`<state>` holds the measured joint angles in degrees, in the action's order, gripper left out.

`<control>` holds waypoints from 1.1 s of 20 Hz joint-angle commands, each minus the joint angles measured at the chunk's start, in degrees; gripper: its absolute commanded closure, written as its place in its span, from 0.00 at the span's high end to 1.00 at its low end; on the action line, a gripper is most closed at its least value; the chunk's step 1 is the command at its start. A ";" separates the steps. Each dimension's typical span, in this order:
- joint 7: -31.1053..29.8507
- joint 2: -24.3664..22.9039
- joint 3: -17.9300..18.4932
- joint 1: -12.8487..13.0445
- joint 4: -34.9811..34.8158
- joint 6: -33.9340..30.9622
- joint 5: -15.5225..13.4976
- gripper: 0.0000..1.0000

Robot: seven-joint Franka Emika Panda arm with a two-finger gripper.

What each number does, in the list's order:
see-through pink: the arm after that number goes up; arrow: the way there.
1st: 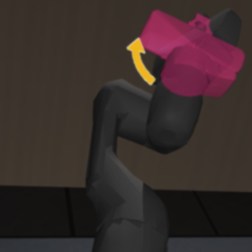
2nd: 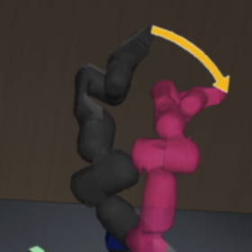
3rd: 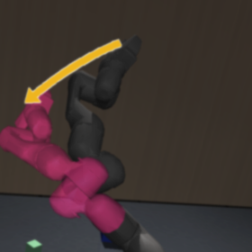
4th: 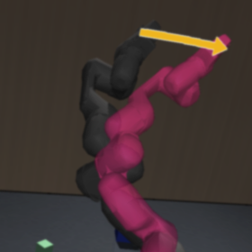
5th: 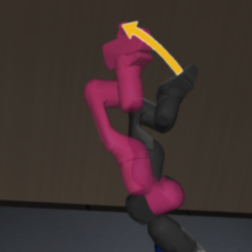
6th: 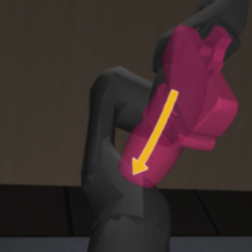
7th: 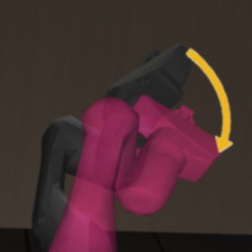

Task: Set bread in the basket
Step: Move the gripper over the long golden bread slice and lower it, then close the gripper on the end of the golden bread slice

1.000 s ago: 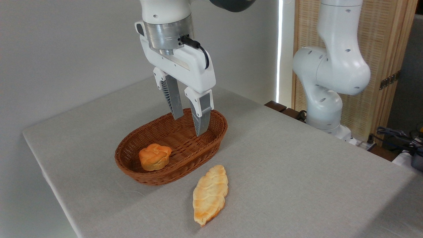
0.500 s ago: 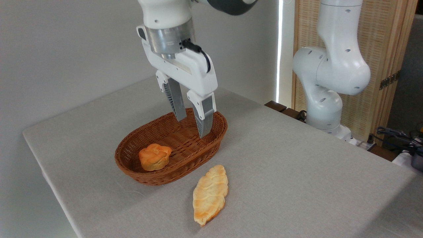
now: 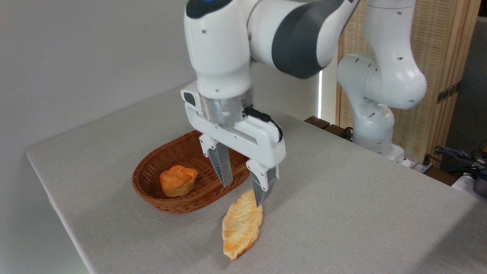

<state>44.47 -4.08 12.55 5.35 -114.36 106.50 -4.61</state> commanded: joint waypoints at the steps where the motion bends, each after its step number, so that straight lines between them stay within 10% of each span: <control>1: -3.33 1.43 2.04 0.45 -0.60 3.88 -1.28 1.00; 13: -10.46 7.42 1.43 2.83 -0.60 9.86 -1.81 1.00; 17: -3.27 7.33 1.43 2.83 -0.60 3.99 5.21 1.00; 22: 0.70 6.89 1.60 2.65 -0.60 2.04 6.01 1.00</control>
<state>43.26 3.43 13.69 7.78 -115.04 109.92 0.43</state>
